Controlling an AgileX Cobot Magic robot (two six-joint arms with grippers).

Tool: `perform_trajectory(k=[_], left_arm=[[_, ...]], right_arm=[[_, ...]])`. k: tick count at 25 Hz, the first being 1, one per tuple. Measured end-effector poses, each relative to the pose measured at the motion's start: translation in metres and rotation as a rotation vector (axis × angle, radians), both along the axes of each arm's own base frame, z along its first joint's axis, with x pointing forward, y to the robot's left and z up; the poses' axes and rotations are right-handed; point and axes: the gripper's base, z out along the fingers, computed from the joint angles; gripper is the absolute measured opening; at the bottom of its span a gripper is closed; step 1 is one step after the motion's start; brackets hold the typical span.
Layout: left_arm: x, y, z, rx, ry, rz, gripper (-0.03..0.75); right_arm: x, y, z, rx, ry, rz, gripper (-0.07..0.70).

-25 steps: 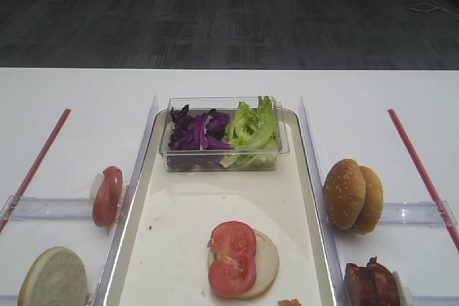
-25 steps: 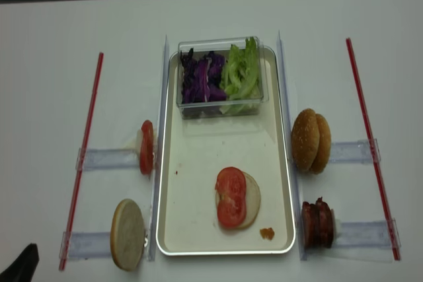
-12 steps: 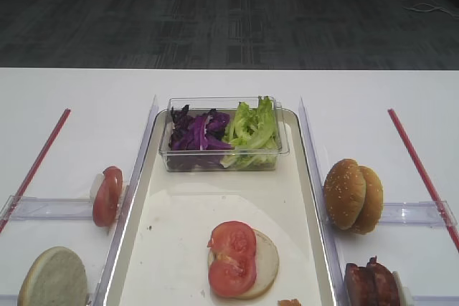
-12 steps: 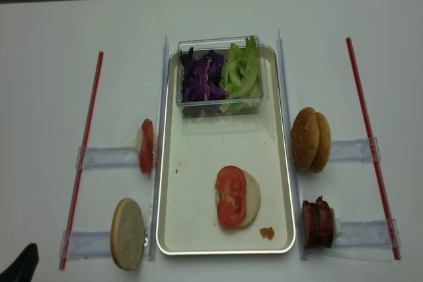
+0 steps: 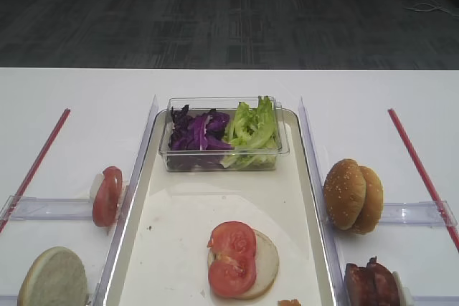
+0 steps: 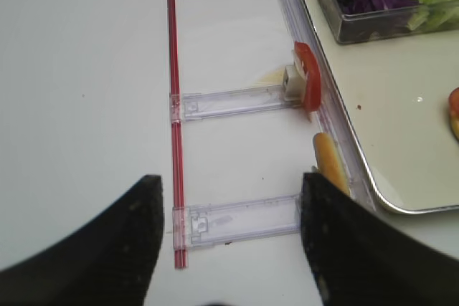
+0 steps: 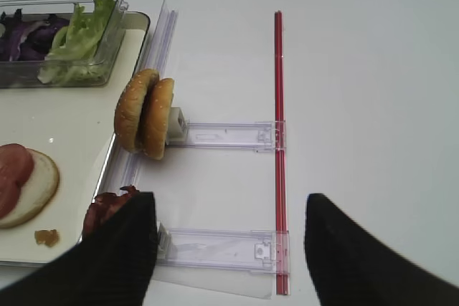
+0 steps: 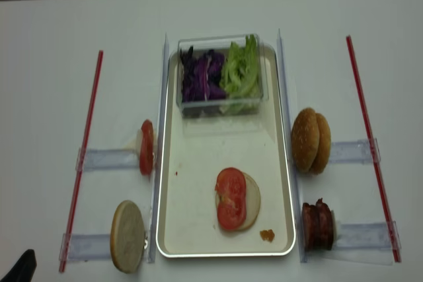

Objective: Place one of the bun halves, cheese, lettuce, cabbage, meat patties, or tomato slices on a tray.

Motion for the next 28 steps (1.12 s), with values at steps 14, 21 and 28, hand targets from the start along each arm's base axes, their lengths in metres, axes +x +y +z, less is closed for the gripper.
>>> perform_trajectory(k=[14,21,28], left_arm=[[0.0000,-0.0003,0.0000,-0.010,0.000,0.003,0.422],[0.0007,0.0018,-0.0019,-0.039,0.009,0.048,0.420],[0.0009,0.0043,-0.0024,-0.044,0.011,0.084,0.420]], right_arm=[[0.0000,0.0000,0.0000,0.000,0.000,0.000,0.454],[0.0000,0.0000,0.0000,0.000,0.000,0.000,0.454],[0.0000,0.0000,0.0000,-0.002,0.000,0.001,0.454]])
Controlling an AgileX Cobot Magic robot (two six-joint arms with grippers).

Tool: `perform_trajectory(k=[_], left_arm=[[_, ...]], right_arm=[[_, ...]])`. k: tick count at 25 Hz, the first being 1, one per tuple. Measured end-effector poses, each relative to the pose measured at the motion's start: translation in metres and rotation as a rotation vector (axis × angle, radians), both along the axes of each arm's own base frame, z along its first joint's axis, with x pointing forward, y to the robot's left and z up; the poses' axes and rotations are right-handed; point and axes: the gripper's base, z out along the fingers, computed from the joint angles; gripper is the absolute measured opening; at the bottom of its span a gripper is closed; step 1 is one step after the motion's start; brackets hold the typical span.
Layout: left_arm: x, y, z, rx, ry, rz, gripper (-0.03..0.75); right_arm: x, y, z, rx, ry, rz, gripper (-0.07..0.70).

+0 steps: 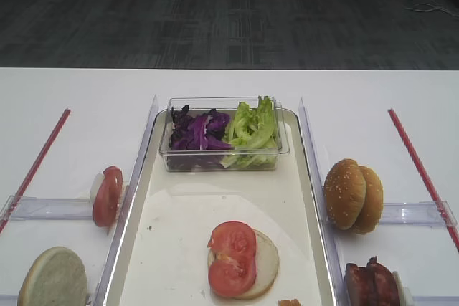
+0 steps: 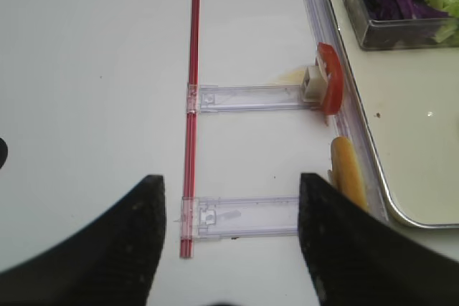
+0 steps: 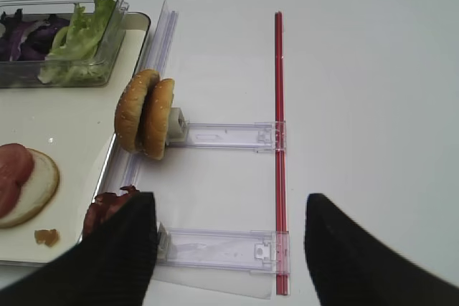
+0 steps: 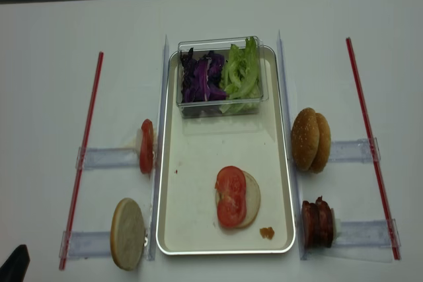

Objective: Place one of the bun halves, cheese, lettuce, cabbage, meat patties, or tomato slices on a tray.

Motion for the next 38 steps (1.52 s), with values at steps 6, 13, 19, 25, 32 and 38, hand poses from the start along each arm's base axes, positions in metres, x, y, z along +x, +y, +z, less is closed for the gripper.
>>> perform_trajectory(k=[6,13,19,25,32,38], left_arm=[[0.0000,0.0000,0.0000,-0.002,0.000,0.001,0.420],[0.0000,0.0000,0.0000,-0.002,0.000,0.001,0.420],[0.0000,0.0000,0.0000,-0.004,0.000,0.002,0.420],[0.0000,0.0000,0.0000,-0.003,0.000,0.002,0.420],[0.0000,0.0000,0.0000,-0.003,0.000,0.002,0.420],[0.0000,0.0000,0.0000,-0.003,0.000,0.002,0.420]], right_arm=[[0.0000,0.0000,0.0000,0.000,0.000,0.000,0.454],[0.0000,0.0000,0.0000,0.000,0.000,0.000,0.454],[0.0000,0.0000,0.0000,0.000,0.000,0.000,0.454],[0.0000,0.0000,0.0000,0.000,0.000,0.000,0.454],[0.0000,0.0000,0.0000,0.000,0.000,0.000,0.454],[0.0000,0.0000,0.0000,0.000,0.000,0.000,0.454]])
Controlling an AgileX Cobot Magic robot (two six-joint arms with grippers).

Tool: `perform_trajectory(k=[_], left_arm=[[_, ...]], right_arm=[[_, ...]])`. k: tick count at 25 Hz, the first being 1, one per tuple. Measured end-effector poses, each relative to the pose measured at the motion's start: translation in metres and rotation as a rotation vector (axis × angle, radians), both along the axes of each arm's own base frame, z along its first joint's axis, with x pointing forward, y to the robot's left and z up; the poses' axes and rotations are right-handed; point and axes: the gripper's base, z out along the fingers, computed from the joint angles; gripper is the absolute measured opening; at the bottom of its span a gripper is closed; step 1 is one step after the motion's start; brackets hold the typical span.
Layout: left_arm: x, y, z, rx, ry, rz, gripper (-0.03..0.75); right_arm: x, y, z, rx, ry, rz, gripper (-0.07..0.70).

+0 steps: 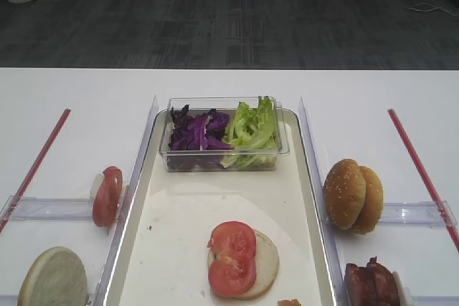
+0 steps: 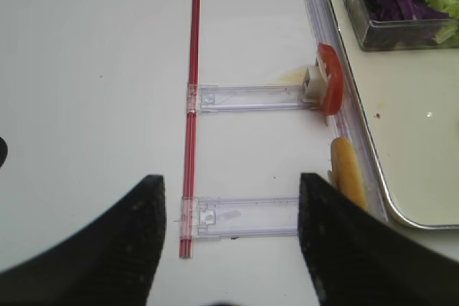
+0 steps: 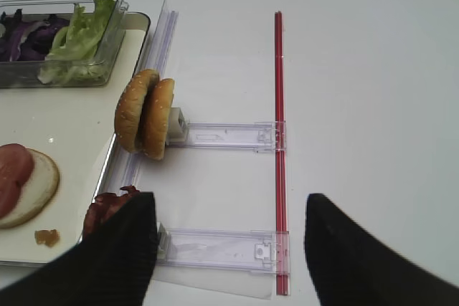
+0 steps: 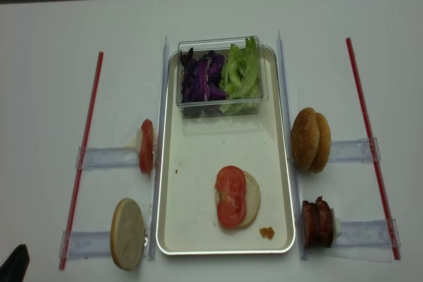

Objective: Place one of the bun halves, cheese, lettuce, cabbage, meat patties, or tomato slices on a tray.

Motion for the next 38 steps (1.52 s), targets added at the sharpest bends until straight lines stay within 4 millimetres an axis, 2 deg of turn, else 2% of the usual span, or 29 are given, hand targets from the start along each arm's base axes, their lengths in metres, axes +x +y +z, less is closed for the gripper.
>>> perform_trajectory(k=[38], left_arm=[[0.0000,0.0000,0.0000,0.000,0.000,0.000,0.420]], right_arm=[[0.0000,0.0000,0.0000,0.002,0.000,-0.001,0.454]])
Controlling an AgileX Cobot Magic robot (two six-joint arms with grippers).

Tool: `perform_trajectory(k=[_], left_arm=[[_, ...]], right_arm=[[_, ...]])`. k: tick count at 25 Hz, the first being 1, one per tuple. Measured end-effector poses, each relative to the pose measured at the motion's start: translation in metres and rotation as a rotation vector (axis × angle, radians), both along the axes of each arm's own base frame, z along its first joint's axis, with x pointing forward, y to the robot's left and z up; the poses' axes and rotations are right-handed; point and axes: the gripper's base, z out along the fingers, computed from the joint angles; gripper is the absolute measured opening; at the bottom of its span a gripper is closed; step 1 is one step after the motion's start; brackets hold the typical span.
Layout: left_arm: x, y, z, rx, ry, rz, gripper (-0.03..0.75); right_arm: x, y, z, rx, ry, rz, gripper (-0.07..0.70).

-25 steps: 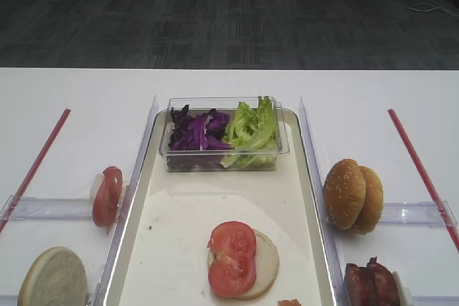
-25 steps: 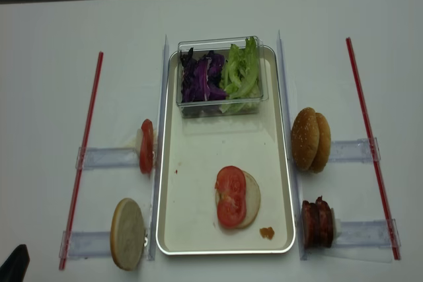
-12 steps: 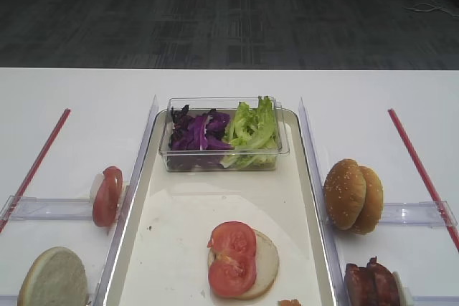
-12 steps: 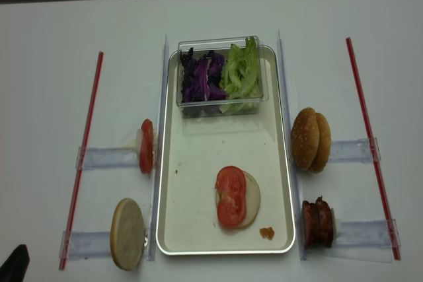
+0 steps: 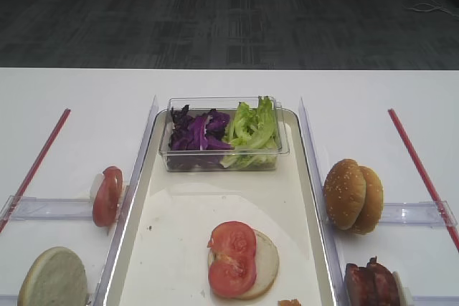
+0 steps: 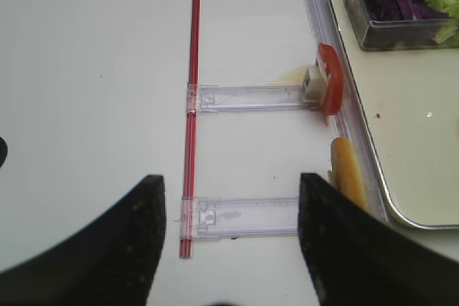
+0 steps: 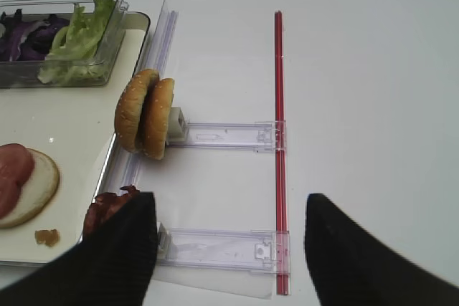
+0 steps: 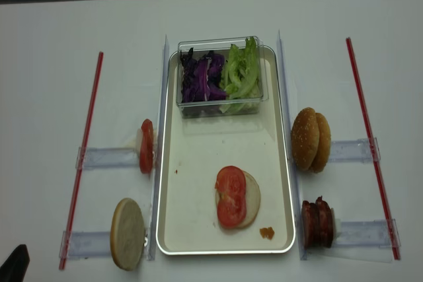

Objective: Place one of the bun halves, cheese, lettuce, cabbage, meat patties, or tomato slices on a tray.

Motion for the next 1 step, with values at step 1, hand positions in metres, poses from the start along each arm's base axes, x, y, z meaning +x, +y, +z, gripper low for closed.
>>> perform_trajectory(k=[1], left_arm=[[0.0000,0.0000,0.0000,0.000,0.000,0.000,0.420]], right_arm=[[0.0000,0.0000,0.0000,0.000,0.000,0.000,0.454]])
